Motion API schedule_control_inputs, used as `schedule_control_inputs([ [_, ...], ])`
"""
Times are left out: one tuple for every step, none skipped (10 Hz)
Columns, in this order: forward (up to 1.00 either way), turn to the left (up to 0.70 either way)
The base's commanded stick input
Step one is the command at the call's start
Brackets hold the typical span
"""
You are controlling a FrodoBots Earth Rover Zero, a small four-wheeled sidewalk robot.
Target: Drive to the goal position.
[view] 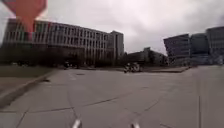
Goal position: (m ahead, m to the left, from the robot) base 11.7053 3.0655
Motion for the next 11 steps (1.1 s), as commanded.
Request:
schedule_control_inputs([
  [0.85,0.0],
  [0.0,-0.06],
  [0.0,-0.26],
  [0.0,-0.55],
  [0.0,-0.85],
  [0.0,-0.85],
  [0.0,-0.85],
  [0.0,-0.85],
  [0.0,-0.79],
  [0.0,-0.51],
  [0.24,-0.04],
])
